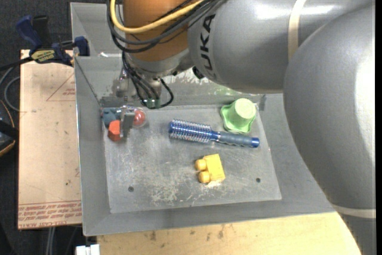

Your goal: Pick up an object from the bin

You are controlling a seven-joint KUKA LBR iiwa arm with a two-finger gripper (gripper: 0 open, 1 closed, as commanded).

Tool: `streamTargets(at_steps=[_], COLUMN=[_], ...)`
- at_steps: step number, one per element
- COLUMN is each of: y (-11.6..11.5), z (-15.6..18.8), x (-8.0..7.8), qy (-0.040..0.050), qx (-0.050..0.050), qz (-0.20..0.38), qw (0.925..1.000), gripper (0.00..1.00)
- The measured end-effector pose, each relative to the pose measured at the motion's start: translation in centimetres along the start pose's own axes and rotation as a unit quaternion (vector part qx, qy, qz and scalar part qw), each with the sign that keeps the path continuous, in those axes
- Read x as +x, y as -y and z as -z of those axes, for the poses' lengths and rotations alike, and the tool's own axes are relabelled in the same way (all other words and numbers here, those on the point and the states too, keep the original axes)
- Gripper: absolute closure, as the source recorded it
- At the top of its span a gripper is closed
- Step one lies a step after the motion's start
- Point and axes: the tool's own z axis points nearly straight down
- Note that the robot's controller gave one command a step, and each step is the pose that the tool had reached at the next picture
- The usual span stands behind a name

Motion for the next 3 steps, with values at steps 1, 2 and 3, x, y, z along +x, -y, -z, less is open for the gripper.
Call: streamTargets(at_steps=[1,2,3], y=[3.0,3.8,0.9], z=[-8.7,-14.9,-14.9], x=[-0.5,-2.6,-0.6], qy=[0.0004,0.0076,0.0111], qx=[0.001,-0.002,-0.004], qz=[-0.07,-0.03,-0.135], qw=[0.9976,0.9995,0.9908], gripper=[0.0,0.0,0.0])
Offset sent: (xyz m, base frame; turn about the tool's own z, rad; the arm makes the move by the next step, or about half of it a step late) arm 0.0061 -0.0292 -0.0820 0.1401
